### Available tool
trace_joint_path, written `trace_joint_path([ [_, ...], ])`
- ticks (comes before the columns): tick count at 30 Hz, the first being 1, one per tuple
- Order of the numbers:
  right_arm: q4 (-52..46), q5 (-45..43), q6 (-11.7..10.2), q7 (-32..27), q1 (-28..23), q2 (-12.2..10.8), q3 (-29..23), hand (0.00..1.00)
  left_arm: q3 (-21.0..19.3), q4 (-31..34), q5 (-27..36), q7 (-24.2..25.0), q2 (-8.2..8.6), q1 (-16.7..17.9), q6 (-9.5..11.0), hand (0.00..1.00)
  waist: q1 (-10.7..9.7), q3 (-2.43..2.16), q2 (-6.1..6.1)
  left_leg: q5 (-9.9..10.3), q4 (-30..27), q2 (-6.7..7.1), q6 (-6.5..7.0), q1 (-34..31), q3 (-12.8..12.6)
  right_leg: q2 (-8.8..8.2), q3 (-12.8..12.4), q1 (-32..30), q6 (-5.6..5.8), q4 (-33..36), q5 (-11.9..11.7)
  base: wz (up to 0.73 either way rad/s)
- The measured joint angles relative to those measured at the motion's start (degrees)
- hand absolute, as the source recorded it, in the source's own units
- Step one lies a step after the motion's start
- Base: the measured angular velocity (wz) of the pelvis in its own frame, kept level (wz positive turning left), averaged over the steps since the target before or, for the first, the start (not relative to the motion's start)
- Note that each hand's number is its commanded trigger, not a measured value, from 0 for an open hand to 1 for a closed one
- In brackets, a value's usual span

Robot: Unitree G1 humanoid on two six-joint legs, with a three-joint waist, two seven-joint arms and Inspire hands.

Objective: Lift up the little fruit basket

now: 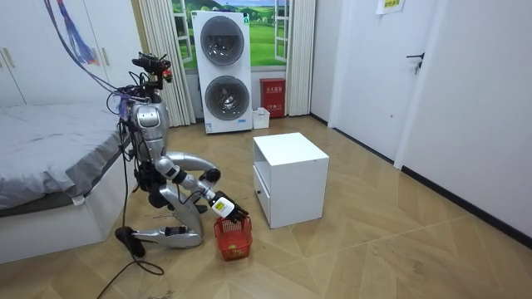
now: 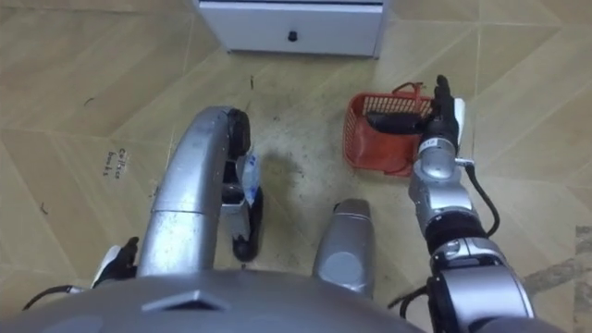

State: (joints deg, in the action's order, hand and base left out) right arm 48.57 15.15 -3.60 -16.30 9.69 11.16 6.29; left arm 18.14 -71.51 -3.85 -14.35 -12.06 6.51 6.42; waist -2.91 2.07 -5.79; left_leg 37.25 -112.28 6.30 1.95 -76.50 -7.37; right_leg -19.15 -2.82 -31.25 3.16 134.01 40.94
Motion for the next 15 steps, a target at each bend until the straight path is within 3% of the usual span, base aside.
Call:
trace_joint_path([
  [6,0.2,0.4,0.1,0.6,0.0,0.2,0.0,0.00,1.3,0.0,0.3,1.6,-0.21,-0.2,-0.1,0.00,0.1,-0.03,-0.25,0.0,0.0,-0.67,-0.01,0.0,-0.3,0.05,0.2,-0.5,0.02,0.5,0.0,0.01],
  [10,0.2,0.4,0.6,0.9,0.0,0.3,0.0,0.00,1.3,0.1,1.1,1.6,-0.52,-0.3,-0.1,0.00,0.3,0.18,0.42,1.7,1.7,-0.89,-1.96,-0.2,-0.6,-0.25,0.2,-2.0,0.17,1.7,0.2,0.09],
  [15,1.0,0.4,0.7,0.9,0.0,0.5,0.3,0.00,1.3,0.0,2.1,1.5,-0.52,0.4,-0.1,0.00,0.5,0.32,1.47,1.6,2.2,-1.76,-2.18,-0.2,-1.3,-0.28,-0.3,-2.5,0.09,2.1,0.3,-0.01],
])
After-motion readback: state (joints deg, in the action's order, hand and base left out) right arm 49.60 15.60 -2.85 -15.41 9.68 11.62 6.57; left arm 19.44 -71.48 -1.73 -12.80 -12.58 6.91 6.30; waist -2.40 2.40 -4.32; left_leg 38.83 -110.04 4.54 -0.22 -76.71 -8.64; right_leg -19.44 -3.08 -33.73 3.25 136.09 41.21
